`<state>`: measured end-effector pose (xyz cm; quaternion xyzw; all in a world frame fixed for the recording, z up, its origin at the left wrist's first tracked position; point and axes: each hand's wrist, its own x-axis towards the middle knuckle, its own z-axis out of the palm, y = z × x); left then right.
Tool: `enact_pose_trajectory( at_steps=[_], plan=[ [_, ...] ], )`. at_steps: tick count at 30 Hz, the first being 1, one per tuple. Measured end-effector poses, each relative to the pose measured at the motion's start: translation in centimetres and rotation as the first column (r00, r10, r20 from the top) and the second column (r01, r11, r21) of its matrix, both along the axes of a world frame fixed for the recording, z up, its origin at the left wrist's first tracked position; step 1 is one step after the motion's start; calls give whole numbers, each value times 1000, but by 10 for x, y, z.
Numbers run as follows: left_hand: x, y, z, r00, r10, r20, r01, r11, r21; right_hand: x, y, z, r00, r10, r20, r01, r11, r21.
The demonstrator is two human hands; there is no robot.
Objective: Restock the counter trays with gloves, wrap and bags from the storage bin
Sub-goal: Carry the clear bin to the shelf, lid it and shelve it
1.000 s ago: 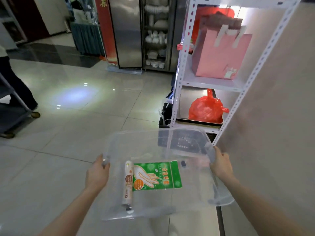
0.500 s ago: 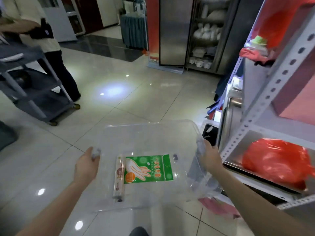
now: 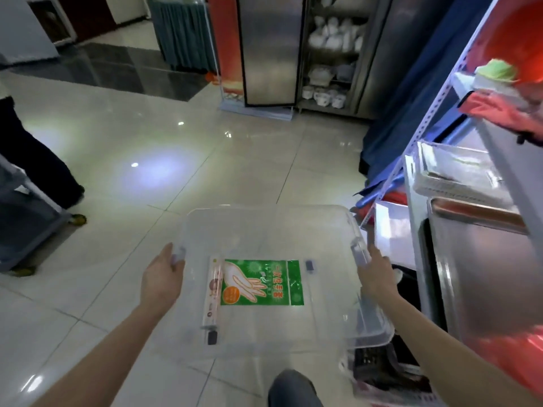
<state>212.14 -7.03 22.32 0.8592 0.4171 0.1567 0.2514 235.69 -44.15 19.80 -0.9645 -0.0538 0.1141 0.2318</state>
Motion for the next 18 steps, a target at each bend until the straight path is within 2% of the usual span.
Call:
enact_pose_trajectory(
  at_steps=[4, 9, 18],
  plan=[
    [112, 50, -7, 992, -123, -28, 123, 992, 18, 63, 21, -10, 984, -174, -46, 177, 981, 78],
    [266, 90, -16, 960, -271, -65, 274, 961, 38, 162, 43, -26, 949, -305, -77, 313, 940, 136],
    [531, 105, -18, 823, -564, -74, 565, 825, -10, 289, 34, -33, 815, -574, -75, 579, 807, 119]
  ],
)
